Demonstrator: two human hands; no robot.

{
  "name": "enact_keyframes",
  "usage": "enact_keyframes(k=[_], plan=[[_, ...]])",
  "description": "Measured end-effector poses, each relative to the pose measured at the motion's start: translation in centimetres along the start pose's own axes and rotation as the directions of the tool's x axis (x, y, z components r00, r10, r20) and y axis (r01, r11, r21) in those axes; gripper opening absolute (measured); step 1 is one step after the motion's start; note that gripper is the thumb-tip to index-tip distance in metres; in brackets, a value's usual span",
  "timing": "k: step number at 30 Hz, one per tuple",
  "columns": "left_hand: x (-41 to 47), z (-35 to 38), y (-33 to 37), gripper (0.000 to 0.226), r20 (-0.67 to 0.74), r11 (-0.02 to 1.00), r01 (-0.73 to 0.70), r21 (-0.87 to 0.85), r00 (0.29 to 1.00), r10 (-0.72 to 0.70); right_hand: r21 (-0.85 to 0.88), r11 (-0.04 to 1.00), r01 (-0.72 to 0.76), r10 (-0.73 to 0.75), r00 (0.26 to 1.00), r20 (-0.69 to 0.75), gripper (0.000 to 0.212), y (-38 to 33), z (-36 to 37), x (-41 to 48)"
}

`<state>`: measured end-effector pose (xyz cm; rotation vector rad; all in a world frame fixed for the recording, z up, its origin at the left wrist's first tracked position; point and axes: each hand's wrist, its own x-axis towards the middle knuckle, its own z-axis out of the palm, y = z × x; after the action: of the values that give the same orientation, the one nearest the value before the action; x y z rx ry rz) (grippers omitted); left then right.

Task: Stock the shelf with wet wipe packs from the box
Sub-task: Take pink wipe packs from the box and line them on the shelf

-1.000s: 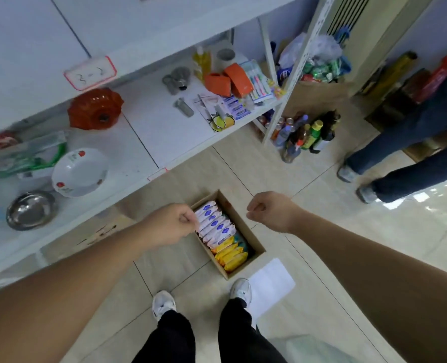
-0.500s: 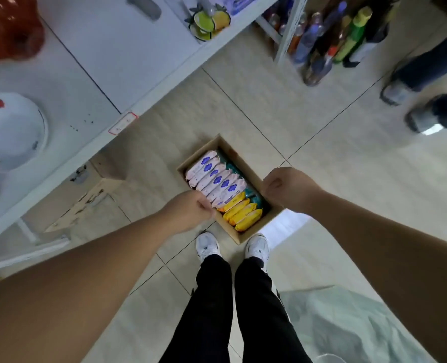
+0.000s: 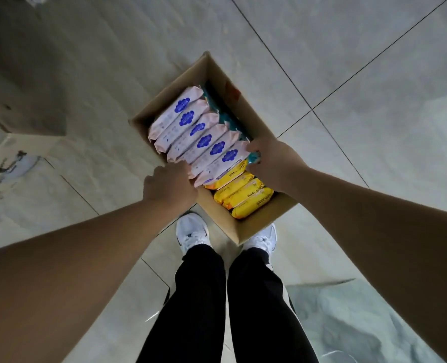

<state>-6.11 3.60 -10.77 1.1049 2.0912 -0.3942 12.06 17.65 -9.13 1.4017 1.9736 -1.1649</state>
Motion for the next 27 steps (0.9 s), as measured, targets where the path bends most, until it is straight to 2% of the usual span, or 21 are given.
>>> enact_keyframes(k=[3,8,11,14,17,19,22,25,27], plan=[[1.2,2.0,-0.3,0.033,-0.146,0.998,-0.012,0.056,0.989,0.021,-0.012,0.998,0.065,-0.065,0.995,-0.069,0.043,0.4,2.0,1.9],[2.2,3.9,-0.5,0.038,-0.301,0.996,-0.021,0.092,0.953,0.048,-0.029,0.987,0.156,-0.158,0.969,-0.188,0.018,0.8,2.9,4.1],[2.8,4.2,-0.7,0.035,-0.294,0.999,-0.034,0.001,0.955,0.033,0.006,0.987,0.162,-0.158,0.971,-0.178,0.025,1.0,3.5,5.1],[3.3,4.3,-1.7,0.027,-0.266,0.974,-0.122,-0.193,0.962,0.068,-0.046,0.981,0.191,-0.196,0.968,-0.154,0.029,1.2,3.6,5.8],[3.7,4.2,-2.6,0.014,-0.274,0.974,-0.182,-0.138,0.952,0.139,-0.165,0.962,0.216,-0.232,0.969,-0.082,0.024,1.4,3.5,5.9],[4.0,4.0,-2.5,0.01,-0.288,0.979,-0.162,-0.126,0.95,0.12,-0.217,0.951,0.221,-0.232,0.972,-0.025,0.024,1.7,3.7,5.5],[3.9,3.7,-1.5,0.006,-0.302,0.96,-0.104,-0.262,0.953,0.021,-0.137,0.967,0.217,-0.22,0.976,-0.006,0.028,2.2,3.9,4.2],[2.6,3.2,-0.2,0.011,-0.31,0.92,-0.059,-0.387,0.948,-0.07,0.051,0.982,0.184,-0.186,0.982,0.043,0.025,2.4,3.3,2.5],[1.4,2.5,0.4,0.009,-0.289,0.892,-0.058,-0.448,0.954,-0.083,0.159,0.975,0.157,-0.166,0.985,0.046,0.018,2.2,2.7,1.2]])
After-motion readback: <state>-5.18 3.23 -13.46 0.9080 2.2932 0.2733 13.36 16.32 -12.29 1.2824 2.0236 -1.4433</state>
